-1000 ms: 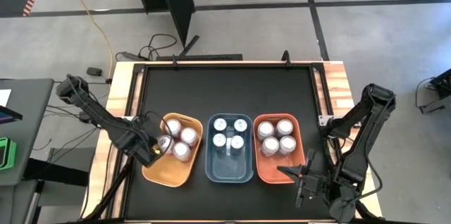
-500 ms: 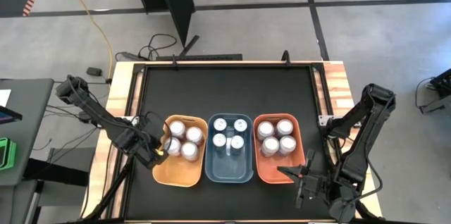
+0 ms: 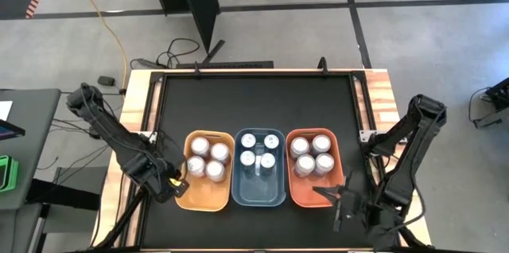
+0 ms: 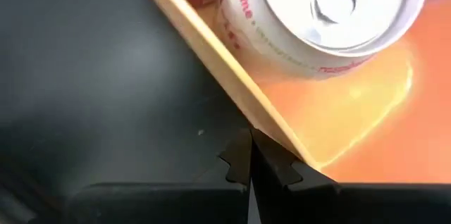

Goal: Sort soda cans
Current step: Adjust the yellow bin, then return to Home Position

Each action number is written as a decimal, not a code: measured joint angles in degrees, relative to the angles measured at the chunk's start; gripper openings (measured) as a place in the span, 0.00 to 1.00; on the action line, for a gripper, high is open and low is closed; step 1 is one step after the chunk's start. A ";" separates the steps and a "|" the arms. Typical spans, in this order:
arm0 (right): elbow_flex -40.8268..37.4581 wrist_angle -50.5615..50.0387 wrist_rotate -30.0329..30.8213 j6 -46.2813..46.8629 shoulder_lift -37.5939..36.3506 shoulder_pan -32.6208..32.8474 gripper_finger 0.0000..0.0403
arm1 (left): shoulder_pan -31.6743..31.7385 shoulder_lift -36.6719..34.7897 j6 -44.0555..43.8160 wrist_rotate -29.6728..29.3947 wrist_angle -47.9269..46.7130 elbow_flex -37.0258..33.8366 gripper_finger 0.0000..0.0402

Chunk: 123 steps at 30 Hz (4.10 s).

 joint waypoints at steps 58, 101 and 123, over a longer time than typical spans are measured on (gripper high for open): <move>0.02 2.12 -15.25 -19.15 -8.28 -7.69 0.00 | 3.79 -7.91 48.24 -23.34 8.37 5.23 0.00; -54.41 24.15 -80.71 -40.19 -81.27 -66.22 0.00 | 35.43 -56.35 94.32 3.78 68.27 -43.86 0.00; -57.31 26.56 -83.68 -42.15 -81.22 -70.15 0.00 | 40.94 -66.24 97.84 10.10 59.91 -46.04 0.00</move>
